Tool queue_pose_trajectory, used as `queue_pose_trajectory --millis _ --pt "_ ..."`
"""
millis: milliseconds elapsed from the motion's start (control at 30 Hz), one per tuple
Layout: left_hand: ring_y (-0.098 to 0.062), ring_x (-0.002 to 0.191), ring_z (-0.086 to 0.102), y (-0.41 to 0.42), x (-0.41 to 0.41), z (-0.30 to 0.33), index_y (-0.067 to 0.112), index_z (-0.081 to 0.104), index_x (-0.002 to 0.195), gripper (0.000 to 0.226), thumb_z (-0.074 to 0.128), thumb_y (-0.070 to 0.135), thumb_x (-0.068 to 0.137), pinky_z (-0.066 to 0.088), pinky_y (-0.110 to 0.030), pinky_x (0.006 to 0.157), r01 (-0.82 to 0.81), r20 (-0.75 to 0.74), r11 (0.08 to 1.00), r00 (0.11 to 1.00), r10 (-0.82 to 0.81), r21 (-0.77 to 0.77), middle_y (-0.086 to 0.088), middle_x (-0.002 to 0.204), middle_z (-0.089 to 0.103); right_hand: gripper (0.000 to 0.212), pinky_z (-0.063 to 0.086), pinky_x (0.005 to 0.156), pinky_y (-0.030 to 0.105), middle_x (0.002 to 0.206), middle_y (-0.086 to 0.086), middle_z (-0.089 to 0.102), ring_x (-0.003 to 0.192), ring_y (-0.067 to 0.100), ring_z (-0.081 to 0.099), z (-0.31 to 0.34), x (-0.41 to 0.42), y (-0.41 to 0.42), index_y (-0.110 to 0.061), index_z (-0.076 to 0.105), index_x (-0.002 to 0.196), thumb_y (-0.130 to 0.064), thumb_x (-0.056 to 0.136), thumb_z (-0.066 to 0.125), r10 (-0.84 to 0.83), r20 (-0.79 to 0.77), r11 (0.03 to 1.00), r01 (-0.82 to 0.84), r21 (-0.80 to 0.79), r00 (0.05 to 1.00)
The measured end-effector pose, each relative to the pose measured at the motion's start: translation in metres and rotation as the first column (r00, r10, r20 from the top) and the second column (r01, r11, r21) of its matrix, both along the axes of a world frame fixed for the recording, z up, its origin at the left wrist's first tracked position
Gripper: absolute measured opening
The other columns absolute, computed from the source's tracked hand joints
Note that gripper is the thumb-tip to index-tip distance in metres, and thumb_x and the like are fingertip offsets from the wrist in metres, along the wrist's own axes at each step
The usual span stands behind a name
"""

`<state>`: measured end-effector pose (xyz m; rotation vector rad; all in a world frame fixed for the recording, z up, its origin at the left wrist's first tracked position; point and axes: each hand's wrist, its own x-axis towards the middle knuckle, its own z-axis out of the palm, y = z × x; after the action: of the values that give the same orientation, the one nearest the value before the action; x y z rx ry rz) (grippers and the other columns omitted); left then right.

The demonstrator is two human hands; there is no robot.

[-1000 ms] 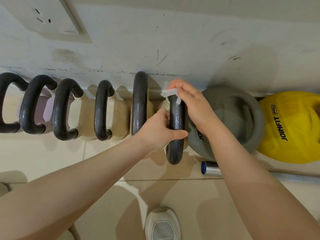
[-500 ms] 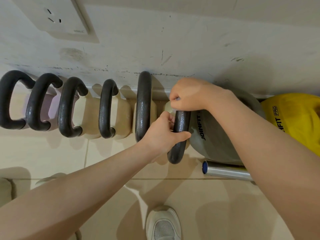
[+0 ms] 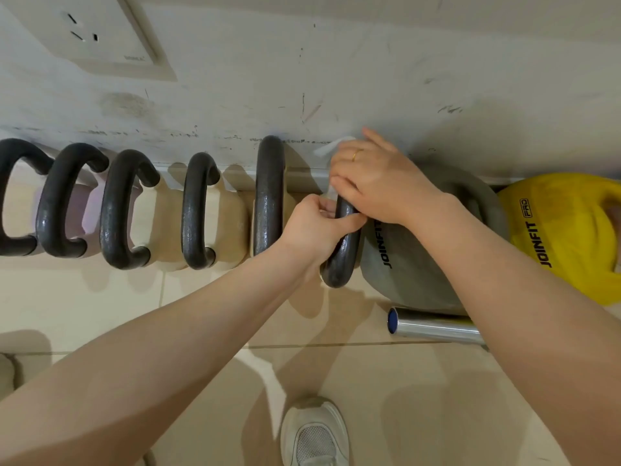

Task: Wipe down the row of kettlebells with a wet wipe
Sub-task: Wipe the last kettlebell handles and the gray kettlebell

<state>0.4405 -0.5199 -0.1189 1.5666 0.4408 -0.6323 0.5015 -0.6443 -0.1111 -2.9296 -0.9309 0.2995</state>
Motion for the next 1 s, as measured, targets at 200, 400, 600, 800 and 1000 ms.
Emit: queue_pose_trajectory --millis 200,400,600,800,1000 --pt "-0.025 0.092 0.065 -0.003 -0.001 -0.005 0.008 0.053 0.101 0.029 0.071 0.012 0.078 0.053 -0.04 0.087 -0.054 -0.017 0.998 0.998 0.054 -0.025 -0.012 0.095 0.066 0.052 0.001 0.113 0.025 0.133 0.001 0.056 0.14 0.014 0.025 0.0 -0.023 -0.005 -0.013 0.064 0.114 -0.037 0.097 0.022 0.016 -0.159 0.985 0.012 0.174 0.987" --pt "-0.03 0.094 0.067 -0.003 -0.003 -0.005 0.003 0.054 0.112 0.04 0.072 0.018 0.079 0.055 -0.045 0.085 -0.101 -0.074 0.992 0.993 0.096 -0.07 -0.018 0.101 0.068 0.034 0.0 0.117 0.034 0.152 -0.002 0.031 0.145 0.014 -0.001 -0.012 -0.02 0.002 -0.01 0.061 0.119 -0.021 0.1 0.036 -0.133 -0.366 0.846 0.298 0.443 0.921" --pt "-0.027 0.094 0.067 0.001 -0.005 -0.005 0.007 0.061 0.105 0.027 0.069 0.017 0.082 0.055 -0.042 0.085 -0.138 -0.057 0.986 0.989 0.133 -0.095 -0.014 0.095 0.069 0.036 0.005 0.118 0.036 0.152 0.004 0.03 0.146 0.017 0.002 -0.013 -0.012 0.009 -0.006 0.055 0.126 -0.022 0.1 0.036 -0.098 -0.325 0.888 0.23 0.398 0.941" --pt "-0.021 0.081 0.066 -0.007 -0.003 -0.002 0.008 0.056 0.106 0.025 0.066 0.015 0.085 0.056 -0.033 0.07 -0.112 -0.028 0.989 0.994 0.109 -0.096 -0.007 0.083 0.066 0.057 0.001 0.107 0.018 0.158 -0.004 -0.006 0.143 0.006 -0.002 0.0 -0.036 0.015 -0.015 0.002 0.149 -0.033 0.101 0.027 -0.316 -0.661 0.616 0.677 0.403 0.681" --pt "-0.025 0.103 0.063 -0.004 0.004 0.009 0.011 0.057 0.117 0.027 0.052 0.02 0.093 0.051 -0.036 0.091 -0.105 -0.181 0.967 0.982 0.063 -0.231 -0.012 0.11 0.066 0.063 0.026 0.114 0.032 0.148 -0.004 0.038 0.134 0.008 0.036 -0.009 -0.059 0.01 -0.026 0.029 0.145 -0.056 0.09 0.037 -0.148 -0.892 0.107 0.904 0.415 0.427"
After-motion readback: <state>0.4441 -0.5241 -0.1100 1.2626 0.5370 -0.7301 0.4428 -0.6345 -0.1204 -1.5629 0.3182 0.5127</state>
